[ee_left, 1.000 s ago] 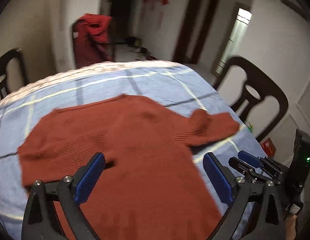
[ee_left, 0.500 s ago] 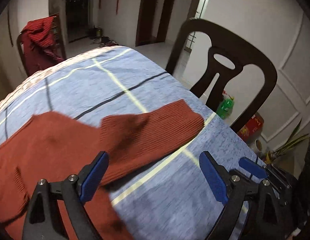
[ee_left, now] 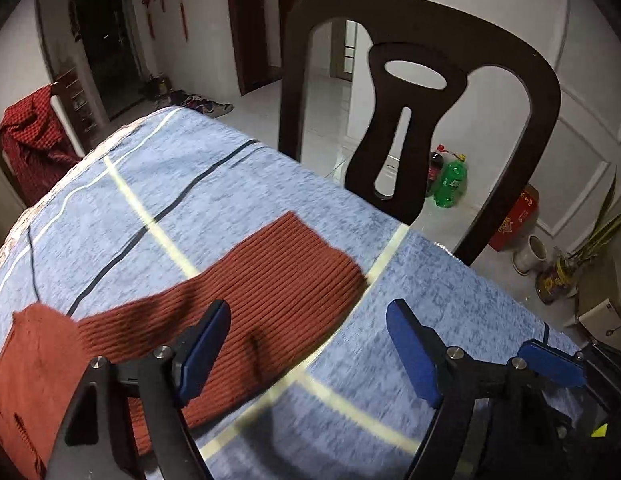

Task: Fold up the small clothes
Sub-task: 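Move the left tool to the other sleeve cuff and close on it, then lift the held sleeve with the left tool and carry it across the body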

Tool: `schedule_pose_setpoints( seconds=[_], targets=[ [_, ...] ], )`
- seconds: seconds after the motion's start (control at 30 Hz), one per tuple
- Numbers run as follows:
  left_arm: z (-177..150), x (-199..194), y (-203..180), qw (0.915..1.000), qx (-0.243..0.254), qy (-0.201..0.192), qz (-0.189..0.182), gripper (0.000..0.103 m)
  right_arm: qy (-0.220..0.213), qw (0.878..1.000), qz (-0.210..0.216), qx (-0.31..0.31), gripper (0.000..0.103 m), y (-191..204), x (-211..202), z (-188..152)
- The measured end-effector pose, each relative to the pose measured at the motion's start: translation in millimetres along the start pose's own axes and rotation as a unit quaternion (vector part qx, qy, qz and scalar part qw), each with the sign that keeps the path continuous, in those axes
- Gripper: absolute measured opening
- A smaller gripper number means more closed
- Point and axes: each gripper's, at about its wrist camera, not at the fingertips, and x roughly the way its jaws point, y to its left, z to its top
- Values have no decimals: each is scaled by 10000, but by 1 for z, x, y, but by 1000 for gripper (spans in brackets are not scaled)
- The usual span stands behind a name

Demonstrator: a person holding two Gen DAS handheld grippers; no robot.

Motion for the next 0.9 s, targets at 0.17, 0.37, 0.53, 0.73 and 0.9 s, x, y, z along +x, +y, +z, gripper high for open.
schedule_pose_setpoints(
  seconds=[0.17,0.37,0.53,0.73,0.9],
  targets=[
    [7,18,-9,9997,150,150,93,72,7,10000,-23,37,38,-8,-1,2],
    [13,24,-7,9999,-30,155,58,66,-10,9999,58,122,38,-14,0,7],
    [15,26,-4,9999,-108,89,94,44,-30,9999,57,149,38,-13,5,9],
    [17,27,10,9994,-322,54,81,17,-46,9998,112,163,38,-11,7,12],
    [16,18,22,9984,-552,-99,-14,13,-71,9997,142,171,38,-8,7,15]
  ],
)
